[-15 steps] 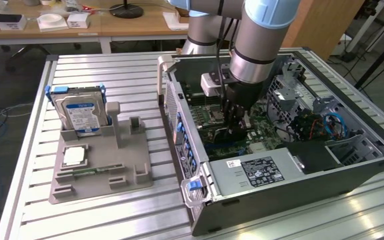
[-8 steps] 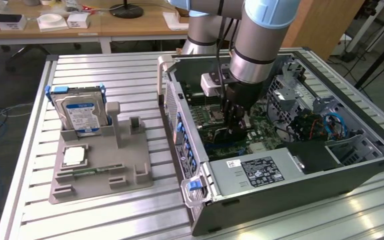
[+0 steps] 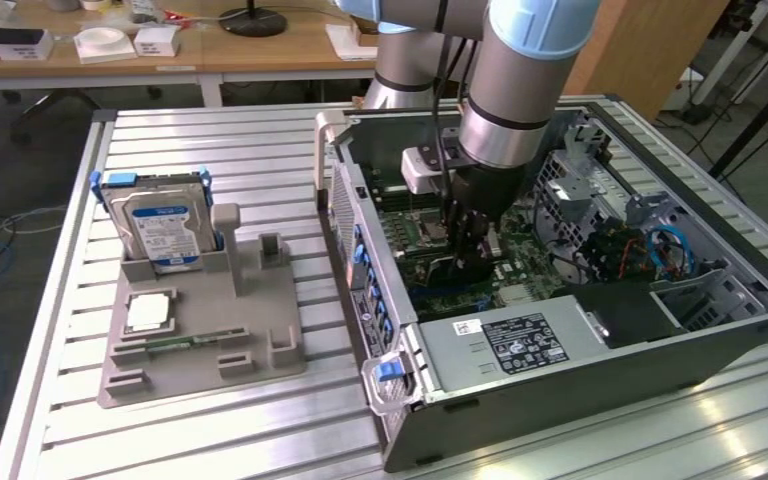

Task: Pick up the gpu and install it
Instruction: 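Insert the gpu into the slot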

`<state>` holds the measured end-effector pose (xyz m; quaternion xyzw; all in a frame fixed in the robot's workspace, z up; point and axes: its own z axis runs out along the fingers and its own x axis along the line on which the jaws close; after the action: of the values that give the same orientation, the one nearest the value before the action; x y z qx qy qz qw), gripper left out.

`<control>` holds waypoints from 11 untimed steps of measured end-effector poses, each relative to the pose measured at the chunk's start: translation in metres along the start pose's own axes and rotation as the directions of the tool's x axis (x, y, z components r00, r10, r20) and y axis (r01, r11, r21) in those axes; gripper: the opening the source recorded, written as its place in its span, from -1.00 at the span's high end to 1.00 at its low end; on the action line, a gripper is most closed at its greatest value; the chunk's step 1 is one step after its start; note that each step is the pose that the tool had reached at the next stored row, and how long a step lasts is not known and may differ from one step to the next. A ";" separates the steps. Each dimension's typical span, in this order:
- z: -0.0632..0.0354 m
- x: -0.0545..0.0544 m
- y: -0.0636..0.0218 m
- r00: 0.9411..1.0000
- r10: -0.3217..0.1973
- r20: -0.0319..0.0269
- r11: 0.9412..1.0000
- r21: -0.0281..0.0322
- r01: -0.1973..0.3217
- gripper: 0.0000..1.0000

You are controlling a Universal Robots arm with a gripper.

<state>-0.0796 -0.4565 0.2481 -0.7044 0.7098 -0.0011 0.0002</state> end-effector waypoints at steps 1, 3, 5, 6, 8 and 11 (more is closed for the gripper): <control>0.0003 0.000 0.0000 1.000 0.000 0.000 1.000 0.000 0.000 0.47; 0.0009 0.000 0.0000 1.000 0.000 -0.001 1.000 0.000 0.000 0.47; 0.0014 0.000 0.0001 1.000 0.000 -0.001 1.000 0.000 0.000 0.47; 0.0016 0.000 0.0001 1.000 0.000 0.000 1.000 0.000 0.000 0.47; 0.0018 0.000 0.0001 1.000 0.000 0.000 1.000 0.000 0.000 0.47; 0.0018 0.000 0.0001 1.000 0.000 -0.001 1.000 0.000 0.000 0.47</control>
<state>-0.0796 -0.4566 0.2462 -0.7044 0.7098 -0.0015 -0.0002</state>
